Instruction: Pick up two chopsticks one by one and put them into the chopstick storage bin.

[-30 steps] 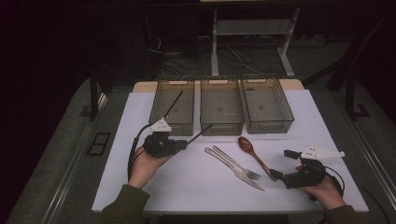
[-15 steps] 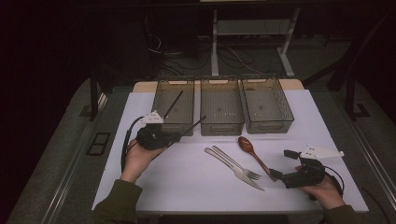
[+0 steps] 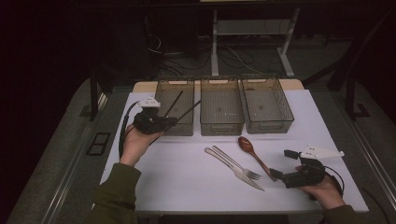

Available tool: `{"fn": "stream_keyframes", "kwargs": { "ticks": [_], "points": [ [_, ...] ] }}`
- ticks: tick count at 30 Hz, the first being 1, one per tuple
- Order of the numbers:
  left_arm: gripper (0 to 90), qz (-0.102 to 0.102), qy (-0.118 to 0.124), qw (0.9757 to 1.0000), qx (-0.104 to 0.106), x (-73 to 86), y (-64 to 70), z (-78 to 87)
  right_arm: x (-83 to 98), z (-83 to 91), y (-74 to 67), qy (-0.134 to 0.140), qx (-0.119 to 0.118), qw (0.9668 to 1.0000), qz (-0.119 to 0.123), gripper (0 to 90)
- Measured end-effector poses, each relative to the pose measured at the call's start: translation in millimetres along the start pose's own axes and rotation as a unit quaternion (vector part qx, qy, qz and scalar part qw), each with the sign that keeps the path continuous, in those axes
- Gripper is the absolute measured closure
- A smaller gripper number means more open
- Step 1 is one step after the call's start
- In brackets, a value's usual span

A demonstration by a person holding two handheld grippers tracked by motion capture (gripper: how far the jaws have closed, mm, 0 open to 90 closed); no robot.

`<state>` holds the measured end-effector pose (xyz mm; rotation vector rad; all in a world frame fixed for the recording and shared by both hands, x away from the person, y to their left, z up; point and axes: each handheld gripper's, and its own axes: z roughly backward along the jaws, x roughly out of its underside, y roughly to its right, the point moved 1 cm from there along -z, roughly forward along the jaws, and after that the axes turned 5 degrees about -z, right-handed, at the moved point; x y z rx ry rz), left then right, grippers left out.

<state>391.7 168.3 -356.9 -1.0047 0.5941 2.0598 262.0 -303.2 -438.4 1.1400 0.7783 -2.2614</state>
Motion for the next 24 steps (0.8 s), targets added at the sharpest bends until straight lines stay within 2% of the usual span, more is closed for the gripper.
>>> {"fn": "stream_keyframes", "kwargs": {
  "ticks": [9, 14, 24],
  "points": [
    [85.0, 0.013, -0.003, 0.9996, -0.024, -14.3, -22.5, -9.8, -0.1, 0.3, -0.3, 0.001, 0.001, 1.0000, -0.001, 0.0],
    [85.0, 0.033, -0.001, 0.9988, -0.036, -18.9, -36.6, -16.9, 0.0, 0.3, -0.3, 0.001, -0.001, 1.0000, 0.000, 0.0],
    [85.0, 0.035, -0.011, 0.9971, -0.066, -30.7, -60.8, -34.1, 0.2, 1.4, 0.3, 0.003, -0.002, 1.0000, -0.001, 0.0]
  ]
}}
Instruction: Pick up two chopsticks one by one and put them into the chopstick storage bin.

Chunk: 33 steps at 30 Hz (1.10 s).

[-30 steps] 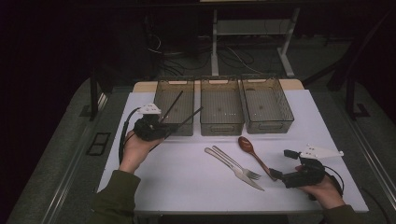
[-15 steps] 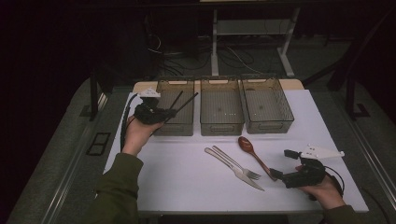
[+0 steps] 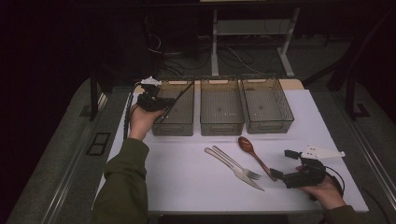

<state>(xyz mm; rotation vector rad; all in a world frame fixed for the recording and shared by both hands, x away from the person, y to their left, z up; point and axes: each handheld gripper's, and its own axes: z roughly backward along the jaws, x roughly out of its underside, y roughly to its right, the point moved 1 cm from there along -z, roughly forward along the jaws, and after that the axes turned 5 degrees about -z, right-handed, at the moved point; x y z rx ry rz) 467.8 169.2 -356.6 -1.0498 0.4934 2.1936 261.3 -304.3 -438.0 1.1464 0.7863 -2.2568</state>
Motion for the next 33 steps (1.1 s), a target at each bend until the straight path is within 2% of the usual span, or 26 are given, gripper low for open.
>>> {"fn": "stream_keyframes", "kwargs": {
  "ticks": [3, 4, 5, 6, 13, 21, 29, 33],
  "points": [
    [85.0, 0.008, 0.006, 0.9999, -0.006, -2.8, -6.5, -7.5, 0.1, 0.4, 0.3, 0.001, -0.001, 1.0000, -0.001, 0.0],
    [85.0, 0.002, 0.006, 1.0000, -0.007, -3.8, -8.9, -10.1, 0.1, 0.4, 0.5, 0.002, -0.001, 1.0000, -0.002, 0.0],
    [85.0, 0.009, 0.007, 0.9999, -0.009, -4.7, -9.6, -12.9, 0.1, 0.4, 0.5, 0.002, -0.001, 1.0000, -0.002, 0.0],
    [85.0, 0.004, 0.006, 0.9999, -0.009, -5.4, -12.0, -15.4, 0.0, 0.5, 0.4, 0.002, -0.001, 1.0000, -0.003, 0.0],
    [85.0, 0.015, 0.009, 0.9997, -0.016, -7.0, -19.6, -32.5, 0.2, 1.8, 0.9, 0.004, -0.003, 1.0000, -0.004, 0.0],
    [84.9, 0.020, -0.011, 0.9994, -0.026, -3.6, -23.0, -45.9, 0.3, 2.4, 0.9, 0.005, -0.003, 1.0000, -0.004, 0.0],
    [83.3, 0.028, -0.019, 0.9989, -0.033, -1.2, -24.9, -50.0, 0.4, 2.7, 0.8, 0.006, -0.003, 1.0000, -0.005, 0.0],
    [76.2, 0.024, -0.019, 0.9986, -0.042, -2.6, -24.7, -48.4, 0.4, 3.1, 0.8, 0.007, -0.004, 1.0000, -0.005, 0.0]
  ]
}}
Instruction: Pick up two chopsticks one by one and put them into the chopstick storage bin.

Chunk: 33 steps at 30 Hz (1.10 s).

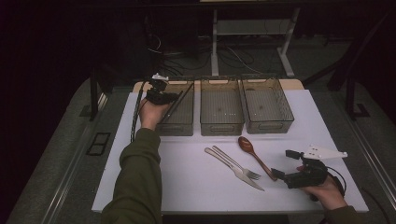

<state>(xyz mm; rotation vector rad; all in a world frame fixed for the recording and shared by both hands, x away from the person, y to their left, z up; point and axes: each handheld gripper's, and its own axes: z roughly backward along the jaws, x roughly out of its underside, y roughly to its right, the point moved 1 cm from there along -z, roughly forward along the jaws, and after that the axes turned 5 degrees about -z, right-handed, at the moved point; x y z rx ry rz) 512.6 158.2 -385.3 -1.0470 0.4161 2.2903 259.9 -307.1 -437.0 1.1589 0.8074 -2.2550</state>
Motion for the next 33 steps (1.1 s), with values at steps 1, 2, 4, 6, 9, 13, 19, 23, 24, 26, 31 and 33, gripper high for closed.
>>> {"fn": "stream_keyframes", "kwargs": {
  "ticks": [1, 2, 4, 6, 9, 13, 19, 23, 24, 26, 31, 33],
  "points": [
    [75.2, 0.002, 0.002, 1.0000, 0.000, -0.1, 0.1, 0.3, 0.0, 0.0, 0.0, 0.000, 0.000, 1.0000, 0.000, 0.0],
    [74.4, 0.002, 0.003, 1.0000, 0.000, -0.3, 0.2, 0.6, 0.0, -0.1, -0.1, 0.000, 0.000, 1.0000, 0.000, 0.0],
    [71.5, 0.001, 0.004, 1.0000, -0.002, -0.9, 0.7, 2.7, 0.0, -0.2, -0.3, 0.000, 0.000, 1.0000, 0.000, 0.0],
    [69.0, -0.001, 0.007, 1.0000, -0.002, -2.4, 1.5, 5.6, 0.0, -0.2, -0.2, 0.000, 0.000, 1.0000, 0.000, 0.0],
    [64.7, -0.007, 0.010, 0.9999, 0.000, -5.1, 4.5, 10.9, 0.0, -0.4, -0.3, 0.000, 0.001, 1.0000, 0.000, 0.0],
    [59.4, -0.004, 0.015, 0.9998, 0.009, -8.1, 8.6, 20.0, 0.2, -0.8, -0.7, -0.001, 0.001, 1.0000, 0.001, 0.0],
    [50.6, -0.011, 0.013, 0.9989, 0.044, -11.0, 17.9, 33.0, 0.2, -1.1, -0.8, -0.002, 0.002, 1.0000, 0.001, 0.0],
    [46.5, -0.017, 0.033, 0.9975, 0.059, -10.2, 28.5, 42.9, 0.2, -1.1, -0.9, -0.005, 0.002, 1.0000, 0.002, 0.0],
    [45.3, -0.024, 0.030, 0.9972, 0.064, -9.8, 31.0, 44.8, 0.2, -1.2, -1.0, -0.005, 0.002, 1.0000, 0.002, 0.0],
    [42.5, -0.034, 0.030, 0.9967, 0.067, -7.8, 37.3, 48.8, 0.2, -1.4, -0.9, -0.005, 0.002, 1.0000, 0.002, 0.0],
    [37.1, -0.044, 0.044, 0.9952, 0.076, 2.2, 54.1, 58.4, 0.2, -1.3, -1.2, -0.005, 0.003, 1.0000, 0.003, 0.0],
    [34.9, -0.049, 0.052, 0.9944, 0.078, 7.9, 61.0, 62.4, 0.1, -1.3, -1.1, -0.005, 0.003, 1.0000, 0.002, 0.0]
  ]
}}
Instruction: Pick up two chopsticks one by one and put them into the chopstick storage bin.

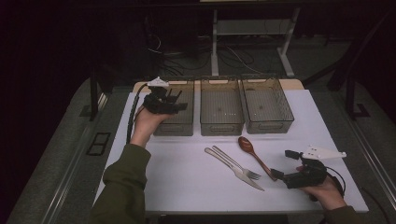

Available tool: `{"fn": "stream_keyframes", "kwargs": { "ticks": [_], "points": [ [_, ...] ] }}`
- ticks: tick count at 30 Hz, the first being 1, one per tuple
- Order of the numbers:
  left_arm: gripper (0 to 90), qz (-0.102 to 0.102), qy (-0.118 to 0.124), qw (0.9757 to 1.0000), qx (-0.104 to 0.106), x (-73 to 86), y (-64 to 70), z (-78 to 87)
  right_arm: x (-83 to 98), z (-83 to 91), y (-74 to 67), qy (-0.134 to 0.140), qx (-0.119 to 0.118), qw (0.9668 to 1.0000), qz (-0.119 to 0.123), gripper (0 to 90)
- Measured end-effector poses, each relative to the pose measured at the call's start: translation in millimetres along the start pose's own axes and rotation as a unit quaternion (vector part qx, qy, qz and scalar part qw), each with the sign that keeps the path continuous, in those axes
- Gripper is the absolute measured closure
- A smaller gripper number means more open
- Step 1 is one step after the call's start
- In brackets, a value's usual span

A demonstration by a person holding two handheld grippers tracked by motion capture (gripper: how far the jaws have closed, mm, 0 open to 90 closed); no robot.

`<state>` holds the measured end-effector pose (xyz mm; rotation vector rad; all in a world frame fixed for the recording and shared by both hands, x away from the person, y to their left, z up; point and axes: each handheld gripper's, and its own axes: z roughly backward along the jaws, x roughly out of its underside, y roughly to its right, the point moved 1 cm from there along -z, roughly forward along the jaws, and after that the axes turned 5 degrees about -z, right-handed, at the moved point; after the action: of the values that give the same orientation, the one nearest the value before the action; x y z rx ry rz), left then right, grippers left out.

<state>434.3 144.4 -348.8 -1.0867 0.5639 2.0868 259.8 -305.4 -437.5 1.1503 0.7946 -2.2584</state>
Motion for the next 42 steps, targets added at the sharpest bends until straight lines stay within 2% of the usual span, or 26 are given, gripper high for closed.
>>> {"fn": "stream_keyframes", "kwargs": {
  "ticks": [8, 11, 18, 25, 32, 37, 42],
  "points": [
    [26.5, -0.028, 0.013, 0.9994, 0.012, 19.5, 28.7, 13.9, -0.1, -0.2, -0.2, 0.000, 0.000, 1.0000, 0.000, 0.0],
    [22.3, -0.028, 0.021, 0.9992, 0.021, 31.8, 40.9, 17.8, -0.2, -0.3, -0.3, 0.000, 0.000, 1.0000, 0.000, 0.0],
    [13.6, -0.034, 0.022, 0.9988, 0.028, 62.4, 62.7, 20.5, -0.1, -0.4, -0.8, 0.000, 0.000, 1.0000, 0.001, 0.0],
    [6.1, -0.044, 0.024, 0.9983, 0.028, 82.0, 80.7, 24.7, -0.1, -0.3, -1.5, 0.000, 0.001, 1.0000, 0.001, 0.0],
    [0.0, -0.044, 0.011, 0.9981, 0.042, 98.8, 92.5, 25.9, -0.2, -0.4, -1.2, 0.000, 0.001, 1.0000, 0.001, 0.0],
    [0.0, -0.052, 0.015, 0.9973, 0.049, 109.7, 99.8, 27.6, -0.2, 0.0, -1.5, 0.000, 0.000, 1.0000, 0.002, 0.0],
    [0.0, -0.043, 0.019, 0.9975, 0.052, 120.5, 103.5, 30.3, 0.0, 0.2, -1.9, -0.001, 0.000, 1.0000, 0.003, 0.0]
  ]
}}
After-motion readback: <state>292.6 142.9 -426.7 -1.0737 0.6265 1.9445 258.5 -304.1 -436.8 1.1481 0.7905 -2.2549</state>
